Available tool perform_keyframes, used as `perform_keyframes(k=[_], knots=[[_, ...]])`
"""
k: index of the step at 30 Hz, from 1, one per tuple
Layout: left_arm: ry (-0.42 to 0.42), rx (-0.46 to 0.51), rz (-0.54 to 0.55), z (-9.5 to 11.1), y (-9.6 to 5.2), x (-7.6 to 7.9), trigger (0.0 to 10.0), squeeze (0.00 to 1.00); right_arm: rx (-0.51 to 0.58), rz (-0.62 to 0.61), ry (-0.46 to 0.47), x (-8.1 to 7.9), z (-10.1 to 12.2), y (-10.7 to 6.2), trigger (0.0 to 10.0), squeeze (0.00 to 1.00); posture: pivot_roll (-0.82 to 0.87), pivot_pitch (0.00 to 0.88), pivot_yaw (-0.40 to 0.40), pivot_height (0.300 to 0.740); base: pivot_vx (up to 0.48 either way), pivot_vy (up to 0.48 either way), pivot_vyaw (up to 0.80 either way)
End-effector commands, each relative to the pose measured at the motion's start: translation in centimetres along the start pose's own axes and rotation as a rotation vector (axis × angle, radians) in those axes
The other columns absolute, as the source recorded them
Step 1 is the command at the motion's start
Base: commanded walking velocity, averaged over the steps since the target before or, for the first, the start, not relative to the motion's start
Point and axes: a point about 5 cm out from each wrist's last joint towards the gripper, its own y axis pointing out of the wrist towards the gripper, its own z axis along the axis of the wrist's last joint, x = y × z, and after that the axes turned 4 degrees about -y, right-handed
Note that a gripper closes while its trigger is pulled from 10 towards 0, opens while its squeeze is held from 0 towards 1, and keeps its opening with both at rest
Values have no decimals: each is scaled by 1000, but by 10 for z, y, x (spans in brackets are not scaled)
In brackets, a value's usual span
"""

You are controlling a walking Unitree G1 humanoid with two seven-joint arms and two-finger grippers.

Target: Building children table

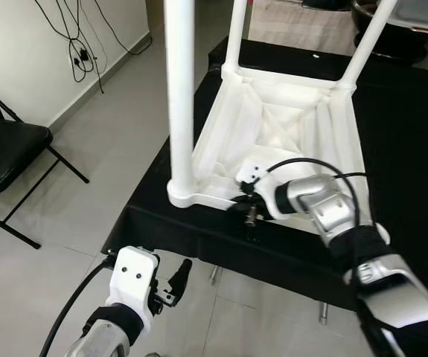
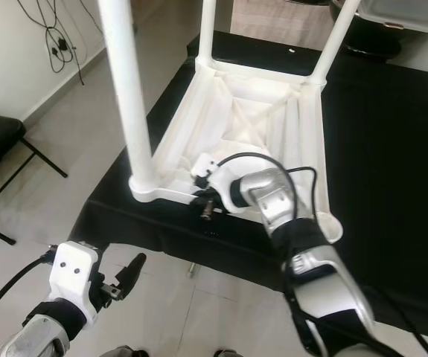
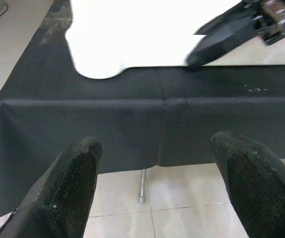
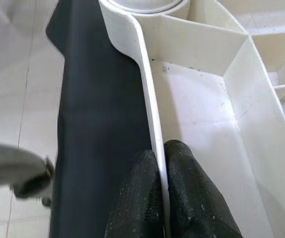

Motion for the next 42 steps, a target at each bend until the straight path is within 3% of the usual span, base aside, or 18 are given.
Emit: perform_keyframes(k=[1,2,3,4,5,9,10,11,24,27,30,31,37,38,39,40,41,42], knots=[[3,-22,5,-4,-1,0,10000,0,82,-125,18,9,12,-8,941,0,-28,157,-57,740,0,0,0],[3,-22,5,-4,-1,0,10000,0,82,-125,18,9,12,-8,941,0,-28,157,-57,740,0,0,0],[3,-22,4,-4,-1,1,10000,0,103,-152,27,8,17,-4,8863,0,-29,156,-58,740,0,0,0],[3,-22,4,-4,-1,1,10000,0,103,-152,27,8,17,-4,8863,0,-29,156,-58,740,0,0,0],[2,-22,4,-4,-1,1,10000,0,119,-175,29,7,21,-3,10000,0,-29,156,-58,740,0,0,0],[2,-22,3,-4,-1,1,10000,0,150,-228,53,9,25,-2,10000,0,-29,153,-60,740,0,0,0],[2,-21,3,-4,-1,1,10000,0,185,-282,82,13,28,-3,10000,984,-29,153,-60,740,0,0,0],[3,-21,2,-4,-1,2,10000,0,227,-313,106,14,31,-4,10000,1000,-29,153,-60,740,0,0,0],[4,-21,-9,-5,1,2,10000,0,354,-131,57,-8,25,-32,10000,1000,-43,141,-58,740,0,0,0],[14,-10,-1,-4,3,-1,10000,0,383,-316,121,11,21,-43,10000,1000,-51,136,-53,740,0,0,0],[19,-6,4,-3,4,-2,10000,0,383,-374,149,16,20,-45,10000,1000,-51,135,-52,740,0,0,0],[31,9,19,-1,6,-5,10000,0,388,-504,179,24,19,-48,10000,1000,-49,134,-51,740,0,0,0],[53,28,49,3,8,-9,10000,0,336,-622,200,30,16,-50,10000,1000,-47,131,-47,740,0,0,0],[70,40,70,5,10,-12,10000,0,291,-688,201,35,16,-51,10000,643,-45,127,-46,740,0,0,0],[70,40,70,5,10,-12,10000,0,291,-688,201,35,16,-51,10000,643,-45,127,-46,740,0,0,0],[83,52,94,7,13,-15,10000,0,243,-735,197,39,17,-52,10000,180,-45,123,-44,740,0,0,0],[91,63,116,9,15,-17,10000,0,220,-762,219,42,20,-54,10000,0,-47,121,-46,740,0,0,0],[91,63,116,9,15,-17,10000,0,220,-762,219,42,20,-54,10000,0,-47,121,-46,740,0,0,0]])
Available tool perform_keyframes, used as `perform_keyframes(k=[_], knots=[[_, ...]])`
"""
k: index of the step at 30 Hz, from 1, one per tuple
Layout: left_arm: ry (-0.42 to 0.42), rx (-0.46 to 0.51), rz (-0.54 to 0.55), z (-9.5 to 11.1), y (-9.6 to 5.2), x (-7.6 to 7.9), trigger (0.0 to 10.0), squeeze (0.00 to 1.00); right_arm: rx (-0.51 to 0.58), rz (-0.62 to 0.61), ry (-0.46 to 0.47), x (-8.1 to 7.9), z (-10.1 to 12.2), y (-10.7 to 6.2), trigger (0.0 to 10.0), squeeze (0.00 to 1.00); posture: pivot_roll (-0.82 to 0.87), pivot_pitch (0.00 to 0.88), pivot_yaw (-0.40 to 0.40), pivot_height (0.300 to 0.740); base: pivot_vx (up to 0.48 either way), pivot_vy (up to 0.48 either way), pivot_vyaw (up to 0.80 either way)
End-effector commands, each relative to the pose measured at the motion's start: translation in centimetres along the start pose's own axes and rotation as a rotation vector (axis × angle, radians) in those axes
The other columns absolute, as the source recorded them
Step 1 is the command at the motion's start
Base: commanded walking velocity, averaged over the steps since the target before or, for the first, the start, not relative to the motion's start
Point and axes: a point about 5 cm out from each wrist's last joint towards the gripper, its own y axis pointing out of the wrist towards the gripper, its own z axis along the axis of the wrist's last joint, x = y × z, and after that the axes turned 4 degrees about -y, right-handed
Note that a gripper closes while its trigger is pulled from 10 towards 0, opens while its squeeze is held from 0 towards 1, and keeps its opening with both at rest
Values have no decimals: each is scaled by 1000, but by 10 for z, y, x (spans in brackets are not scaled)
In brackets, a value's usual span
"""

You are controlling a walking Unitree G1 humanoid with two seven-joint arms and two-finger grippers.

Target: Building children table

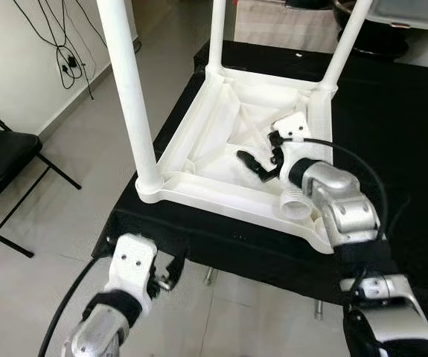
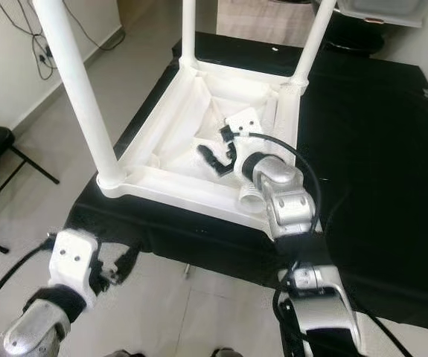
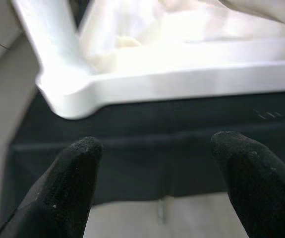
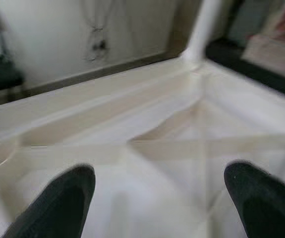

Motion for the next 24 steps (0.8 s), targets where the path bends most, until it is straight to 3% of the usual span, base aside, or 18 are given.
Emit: perform_keyframes(k=[1,4,8,11,13,14,16,24], knots=[[17,-9,40,-4,2,-4,10000,0,-30,-24,9,2,3,1,10000,0,-48,120,-45,740,0,0,0],[19,2,55,-2,4,-5,10000,0,-14,-17,25,1,9,1,10000,0,-49,119,-45,740,0,0,0],[31,47,71,4,14,-5,10000,0,167,82,39,-13,23,-9,10000,0,-62,109,-43,740,0,0,0],[32,52,71,5,15,-5,10000,0,189,93,39,-16,23,-11,10000,0,-62,109,-43,740,0,0,0],[24,60,52,6,16,-2,10000,0,266,182,116,-34,18,-26,10000,0,-88,107,-38,740,0,0,0],[24,60,52,6,16,-2,10000,0,266,182,116,-34,18,-26,10000,0,-88,107,-38,740,0,0,0],[-6,57,35,5,15,-1,10000,0,299,229,136,-50,12,-41,10000,0,-101,105,-33,740,0,0,0],[-37,46,54,-1,19,-6,10000,0,281,156,92,-56,5,-43,10000,0,-104,76,-4,740,0,0,0]])
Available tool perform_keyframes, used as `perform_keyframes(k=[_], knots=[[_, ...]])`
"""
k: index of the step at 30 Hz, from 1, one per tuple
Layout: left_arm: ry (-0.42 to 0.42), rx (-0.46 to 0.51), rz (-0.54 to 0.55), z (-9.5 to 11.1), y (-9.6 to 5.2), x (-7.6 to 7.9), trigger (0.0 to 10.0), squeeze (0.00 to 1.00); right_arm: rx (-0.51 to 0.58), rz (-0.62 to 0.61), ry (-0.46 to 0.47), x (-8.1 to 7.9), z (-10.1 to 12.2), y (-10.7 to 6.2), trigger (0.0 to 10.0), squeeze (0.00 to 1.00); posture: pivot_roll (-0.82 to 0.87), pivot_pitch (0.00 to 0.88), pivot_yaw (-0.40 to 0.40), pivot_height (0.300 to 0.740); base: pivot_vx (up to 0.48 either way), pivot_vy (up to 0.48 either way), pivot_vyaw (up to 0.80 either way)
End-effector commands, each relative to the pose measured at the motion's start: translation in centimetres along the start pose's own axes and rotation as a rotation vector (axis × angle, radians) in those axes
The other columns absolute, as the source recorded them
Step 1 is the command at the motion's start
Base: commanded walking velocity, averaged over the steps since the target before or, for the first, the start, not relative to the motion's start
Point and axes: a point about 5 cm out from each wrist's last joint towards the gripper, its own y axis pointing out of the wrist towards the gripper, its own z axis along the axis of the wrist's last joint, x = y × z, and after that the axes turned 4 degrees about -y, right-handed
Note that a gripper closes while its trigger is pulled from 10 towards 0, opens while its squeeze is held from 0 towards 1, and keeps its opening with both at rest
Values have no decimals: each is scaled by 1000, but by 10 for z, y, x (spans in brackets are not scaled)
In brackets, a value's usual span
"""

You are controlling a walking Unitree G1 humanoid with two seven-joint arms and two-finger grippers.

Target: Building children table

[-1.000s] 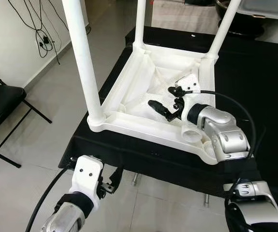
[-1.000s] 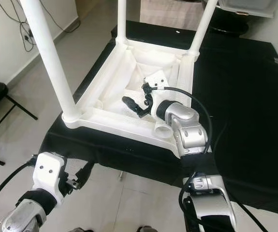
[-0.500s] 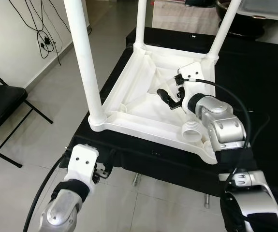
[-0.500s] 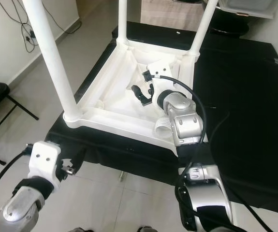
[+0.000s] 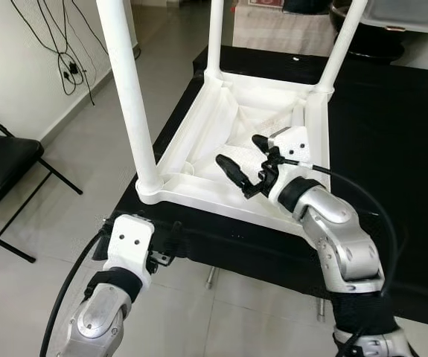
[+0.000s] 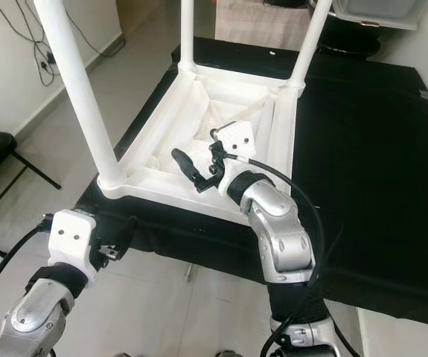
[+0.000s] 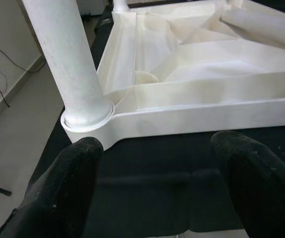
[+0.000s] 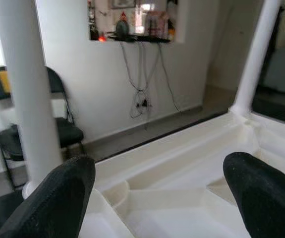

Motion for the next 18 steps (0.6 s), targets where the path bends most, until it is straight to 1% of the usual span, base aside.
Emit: perform_keyframes(k=[1,2,4,5,6,8,9,10,11,12,13,14,15,16,18], knots=[[-19,-20,12,-7,2,-3,10000,0,-3,-25,-44,0,-3,1,10000,0,-104,76,-4,740,0,0,0],[-19,-20,12,-7,2,-3,10000,0,-3,-25,-44,0,-3,1,10000,0,-104,76,-4,740,0,0,0],[-11,-22,31,-10,5,-6,10000,0,-9,-54,-78,4,-8,3,10000,0,-100,62,-6,740,0,0,0],[-11,-22,31,-10,5,-6,10000,0,-9,-54,-78,4,-8,3,10000,0,-100,62,-6,740,0,0,0],[2,-20,49,-11,4,-8,10000,0,-26,-73,-70,5,-15,1,10000,0,-95,57,-5,740,0,0,0],[2,-20,49,-11,4,-8,10000,0,-26,-73,-70,5,-15,1,10000,0,-95,57,-5,740,0,0,0],[27,-29,80,-14,-1,-10,10000,0,-32,-57,26,-3,-26,-12,10000,0,-94,54,-1,740,0,0,0],[27,-29,80,-14,-1,-10,10000,0,-32,-57,26,-3,-26,-12,10000,0,-94,54,-1,740,0,0,0],[27,-45,94,-16,-7,-10,10000,0,-26,-11,109,-14,-32,-23,10000,0,-90,56,4,740,0,0,0],[27,-45,94,-16,-7,-10,10000,0,-26,-11,109,-14,-32,-23,10000,0,-90,56,4,740,0,0,0],[18,-68,97,-19,-13,-9,10000,0,-11,44,176,-25,-34,-35,10000,0,-90,57,4,740,0,0,0],[9,-82,97,-21,-17,-8,10000,0,-2,79,214,-33,-34,-43,10000,0,-91,58,5,740,0,0,0],[9,-82,97,-21,-17,-8,10000,0,-2,79,214,-33,-34,-43,10000,0,-91,58,5,740,0,0,0],[5,-92,97,-24,-21,-5,10000,0,5,108,242,-39,-35,-52,10000,0,-90,55,8,740,0,0,0],[0,-94,112,-26,-22,-4,10000,0,10,131,263,-43,-36,-57,10000,0,-94,44,17,740,0,0,0]])
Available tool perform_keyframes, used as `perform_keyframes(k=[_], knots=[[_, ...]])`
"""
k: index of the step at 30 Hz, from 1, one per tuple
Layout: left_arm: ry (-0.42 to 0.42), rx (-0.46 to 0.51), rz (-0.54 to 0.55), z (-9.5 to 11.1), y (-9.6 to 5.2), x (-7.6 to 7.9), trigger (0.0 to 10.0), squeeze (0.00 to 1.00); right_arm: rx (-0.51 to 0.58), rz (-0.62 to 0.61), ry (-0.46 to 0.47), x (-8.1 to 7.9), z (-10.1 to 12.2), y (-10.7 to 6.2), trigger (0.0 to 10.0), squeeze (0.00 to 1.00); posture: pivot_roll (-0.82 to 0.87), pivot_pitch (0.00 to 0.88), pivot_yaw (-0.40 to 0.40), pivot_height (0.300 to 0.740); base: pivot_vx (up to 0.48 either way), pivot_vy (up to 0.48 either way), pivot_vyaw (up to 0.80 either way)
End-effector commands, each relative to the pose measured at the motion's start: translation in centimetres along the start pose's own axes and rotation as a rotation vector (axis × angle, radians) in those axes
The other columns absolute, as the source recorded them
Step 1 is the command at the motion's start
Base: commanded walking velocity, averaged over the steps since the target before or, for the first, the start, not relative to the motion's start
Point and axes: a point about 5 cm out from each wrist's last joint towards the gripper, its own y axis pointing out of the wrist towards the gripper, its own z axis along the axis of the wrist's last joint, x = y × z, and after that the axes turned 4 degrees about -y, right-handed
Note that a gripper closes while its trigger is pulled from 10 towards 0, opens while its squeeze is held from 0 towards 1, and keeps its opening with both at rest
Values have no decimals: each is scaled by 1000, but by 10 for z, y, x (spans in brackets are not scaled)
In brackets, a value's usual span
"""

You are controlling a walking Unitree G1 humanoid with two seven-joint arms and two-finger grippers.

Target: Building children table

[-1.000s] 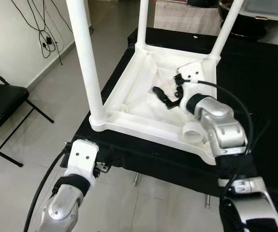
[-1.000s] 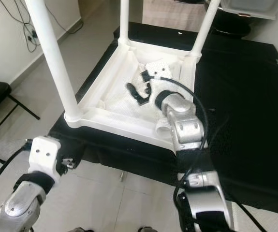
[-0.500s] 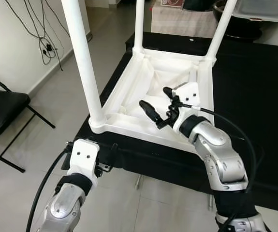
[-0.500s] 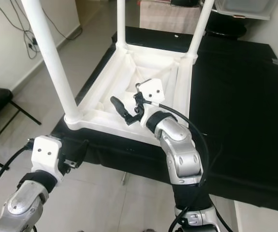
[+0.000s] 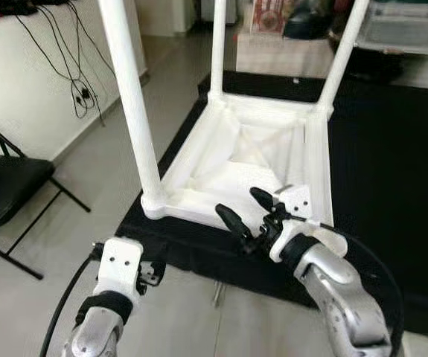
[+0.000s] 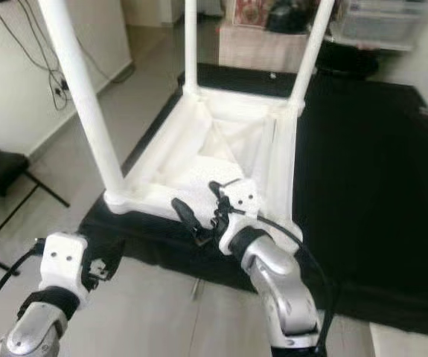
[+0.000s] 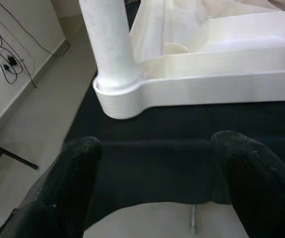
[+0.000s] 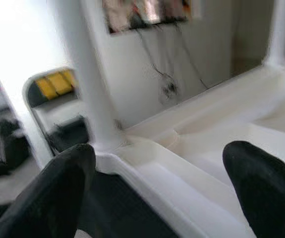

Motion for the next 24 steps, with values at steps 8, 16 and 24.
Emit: perform_keyframes(k=[8,16,24], knots=[[-36,41,60,-4,11,-8,10000,0,5,67,74,-6,-14,14,10000,0,-91,35,26,740,0,0,0],[-22,38,43,-4,13,-8,10000,0,-1,93,84,-9,-13,16,10000,0,-97,33,30,740,0,0,0],[-26,49,45,-3,16,-8,10000,0,6,97,83,-8,-13,16,10000,0,-99,31,26,740,0,0,0]])
